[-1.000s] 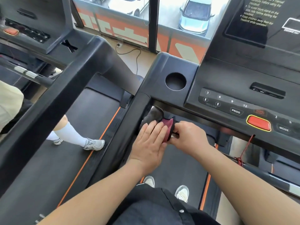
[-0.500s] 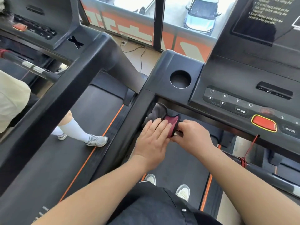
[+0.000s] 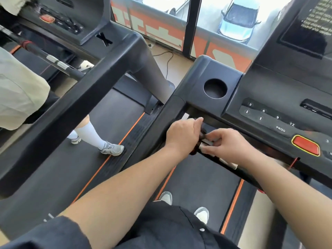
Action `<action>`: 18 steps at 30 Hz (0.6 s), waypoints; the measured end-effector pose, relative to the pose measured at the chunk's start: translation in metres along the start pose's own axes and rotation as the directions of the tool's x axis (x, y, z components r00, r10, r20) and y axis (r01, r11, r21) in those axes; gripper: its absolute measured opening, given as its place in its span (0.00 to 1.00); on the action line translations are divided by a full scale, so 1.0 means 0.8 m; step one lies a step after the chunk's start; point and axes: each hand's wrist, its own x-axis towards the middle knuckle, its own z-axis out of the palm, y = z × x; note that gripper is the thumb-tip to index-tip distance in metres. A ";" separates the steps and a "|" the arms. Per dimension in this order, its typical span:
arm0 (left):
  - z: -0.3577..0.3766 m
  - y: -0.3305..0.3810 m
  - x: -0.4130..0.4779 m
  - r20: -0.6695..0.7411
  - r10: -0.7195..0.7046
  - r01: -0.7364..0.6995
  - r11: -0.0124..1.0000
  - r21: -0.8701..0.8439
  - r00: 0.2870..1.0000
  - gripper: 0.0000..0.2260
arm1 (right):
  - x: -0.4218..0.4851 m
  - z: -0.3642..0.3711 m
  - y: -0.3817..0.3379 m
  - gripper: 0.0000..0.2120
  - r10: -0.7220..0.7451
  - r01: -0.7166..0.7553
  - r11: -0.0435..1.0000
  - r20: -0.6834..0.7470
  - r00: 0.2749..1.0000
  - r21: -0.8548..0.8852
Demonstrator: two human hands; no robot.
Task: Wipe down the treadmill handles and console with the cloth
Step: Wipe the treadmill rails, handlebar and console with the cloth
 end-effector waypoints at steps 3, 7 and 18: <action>-0.067 0.001 0.010 -0.206 -0.215 0.142 0.937 -0.320 0.955 0.21 | 0.005 -0.009 -0.014 0.09 -0.042 0.049 0.996 -0.084 0.996 0.074; -0.162 -0.011 0.021 -0.500 -0.031 -0.065 0.983 -0.174 0.865 0.21 | 0.020 0.002 -0.044 0.05 -0.045 0.073 0.976 -0.136 0.990 0.205; -0.033 -0.076 0.011 0.287 -0.184 0.097 0.952 0.292 0.940 0.29 | 0.050 0.033 -0.059 0.10 -0.016 0.069 0.970 -0.223 0.975 0.231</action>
